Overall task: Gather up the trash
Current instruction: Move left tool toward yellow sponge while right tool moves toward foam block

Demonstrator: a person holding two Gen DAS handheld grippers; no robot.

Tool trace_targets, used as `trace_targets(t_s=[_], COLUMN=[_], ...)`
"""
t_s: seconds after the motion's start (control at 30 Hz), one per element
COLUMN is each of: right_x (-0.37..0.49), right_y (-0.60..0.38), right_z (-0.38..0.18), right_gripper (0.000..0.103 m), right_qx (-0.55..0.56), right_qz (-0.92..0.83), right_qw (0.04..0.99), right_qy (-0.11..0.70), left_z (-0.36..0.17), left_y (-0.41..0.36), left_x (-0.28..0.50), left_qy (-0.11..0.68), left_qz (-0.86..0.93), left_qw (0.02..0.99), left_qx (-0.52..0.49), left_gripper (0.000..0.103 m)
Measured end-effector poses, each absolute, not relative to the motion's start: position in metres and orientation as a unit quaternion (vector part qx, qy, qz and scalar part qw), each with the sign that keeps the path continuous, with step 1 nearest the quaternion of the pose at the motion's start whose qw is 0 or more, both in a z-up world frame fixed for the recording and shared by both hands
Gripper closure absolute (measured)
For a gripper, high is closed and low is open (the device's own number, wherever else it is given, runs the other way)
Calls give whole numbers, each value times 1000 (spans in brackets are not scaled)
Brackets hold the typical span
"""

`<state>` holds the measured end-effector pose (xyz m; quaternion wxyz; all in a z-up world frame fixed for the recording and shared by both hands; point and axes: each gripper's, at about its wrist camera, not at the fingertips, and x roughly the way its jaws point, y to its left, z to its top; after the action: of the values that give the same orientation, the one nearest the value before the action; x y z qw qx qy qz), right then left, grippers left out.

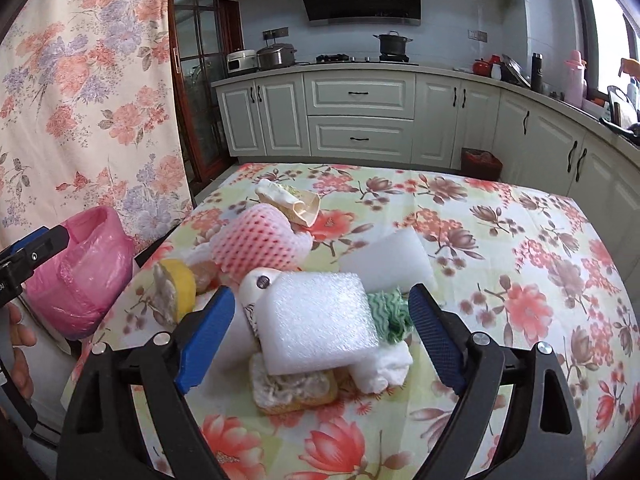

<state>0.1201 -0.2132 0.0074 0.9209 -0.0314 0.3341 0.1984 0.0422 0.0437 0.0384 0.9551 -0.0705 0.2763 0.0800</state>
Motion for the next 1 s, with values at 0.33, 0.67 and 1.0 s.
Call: trace_targets(t_s=[0.33, 0.67, 1.0], right_x=[129, 151, 150], right_y=[-218, -205, -204], right_z=[-8, -29, -40], right_gripper=[18, 18, 36], right_qx=[-28, -36, -30], right_qz=[210, 231, 243], right_qw=[911, 894, 884], right_qy=[353, 383, 398], left_z=[3, -29, -53], left_y=[16, 15, 20], left_x=[79, 105, 130], left_qy=[330, 369, 390], left_qz=[11, -18, -32], left_qw=[942, 926, 915], left_qx=[-68, -81, -93], left_gripper=[22, 27, 28])
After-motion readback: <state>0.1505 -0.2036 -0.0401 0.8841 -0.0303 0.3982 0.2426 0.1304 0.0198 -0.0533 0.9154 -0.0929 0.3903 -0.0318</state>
